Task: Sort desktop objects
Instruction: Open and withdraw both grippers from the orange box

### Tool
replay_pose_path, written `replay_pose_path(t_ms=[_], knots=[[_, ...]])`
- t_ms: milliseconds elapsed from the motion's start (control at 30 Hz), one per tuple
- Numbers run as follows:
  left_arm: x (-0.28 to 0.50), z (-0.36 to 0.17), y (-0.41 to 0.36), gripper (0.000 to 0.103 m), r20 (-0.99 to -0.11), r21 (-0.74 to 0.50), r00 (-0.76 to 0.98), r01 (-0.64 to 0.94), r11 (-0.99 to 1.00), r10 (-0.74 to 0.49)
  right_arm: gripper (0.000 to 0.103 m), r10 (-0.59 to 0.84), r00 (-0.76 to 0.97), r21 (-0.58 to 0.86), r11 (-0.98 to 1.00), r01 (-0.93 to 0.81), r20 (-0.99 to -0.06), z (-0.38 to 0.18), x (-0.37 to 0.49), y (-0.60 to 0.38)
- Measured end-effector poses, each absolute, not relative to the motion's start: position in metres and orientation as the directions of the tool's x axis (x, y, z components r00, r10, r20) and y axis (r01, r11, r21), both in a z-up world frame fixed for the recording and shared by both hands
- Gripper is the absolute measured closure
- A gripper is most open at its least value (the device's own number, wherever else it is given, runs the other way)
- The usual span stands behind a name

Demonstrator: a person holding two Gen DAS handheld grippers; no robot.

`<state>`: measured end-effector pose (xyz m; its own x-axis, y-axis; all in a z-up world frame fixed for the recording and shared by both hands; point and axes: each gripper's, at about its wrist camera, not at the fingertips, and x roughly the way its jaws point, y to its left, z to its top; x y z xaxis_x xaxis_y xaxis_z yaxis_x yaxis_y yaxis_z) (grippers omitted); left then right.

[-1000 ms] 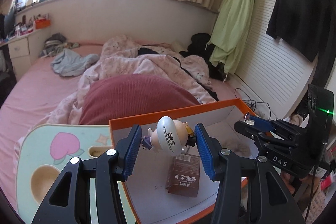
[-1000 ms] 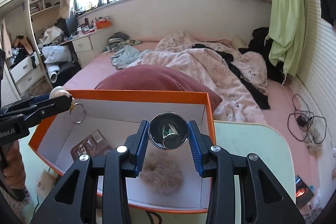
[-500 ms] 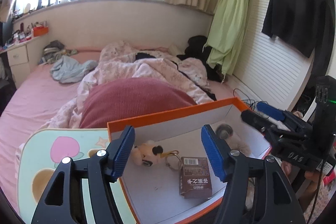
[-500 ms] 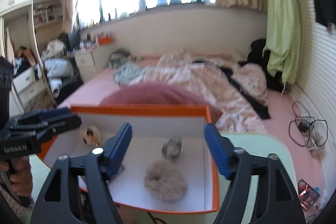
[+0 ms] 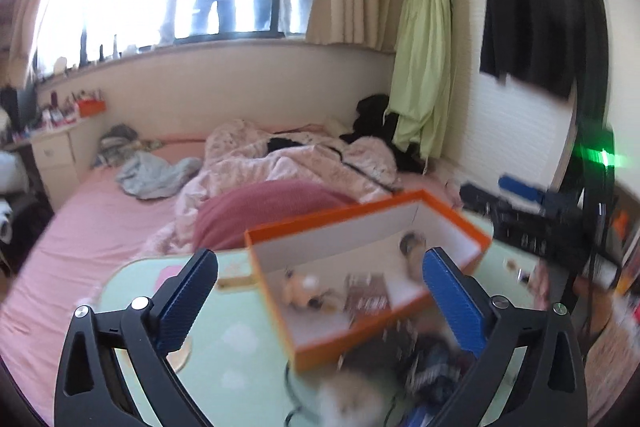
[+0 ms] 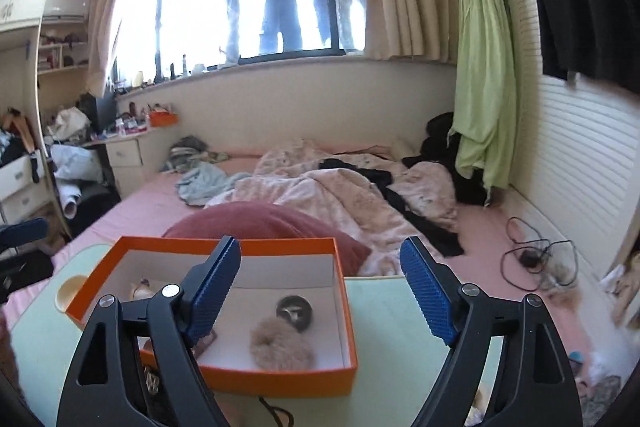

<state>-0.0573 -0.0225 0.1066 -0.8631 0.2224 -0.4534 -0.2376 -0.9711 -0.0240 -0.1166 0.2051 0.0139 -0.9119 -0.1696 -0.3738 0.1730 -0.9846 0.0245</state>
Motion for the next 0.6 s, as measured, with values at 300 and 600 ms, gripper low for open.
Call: replay_pose_path(t_ms=[300,600], knots=[[-0.006,0.085,-0.033,0.001,-0.561,-0.065,-0.787,-0.268,-0.961,0.257,0.021,-0.168,-0.888,-0.063,-0.975,0.215,-0.428,-0.003,-0.062,0.192],[0.007,0.043,-0.039,0.001,-0.652,-0.037,-0.742,-0.175,-0.984,0.156,0.021,-0.137,-0.772,-0.038,-0.978,0.204,-0.62,-0.029,-0.029,0.213]])
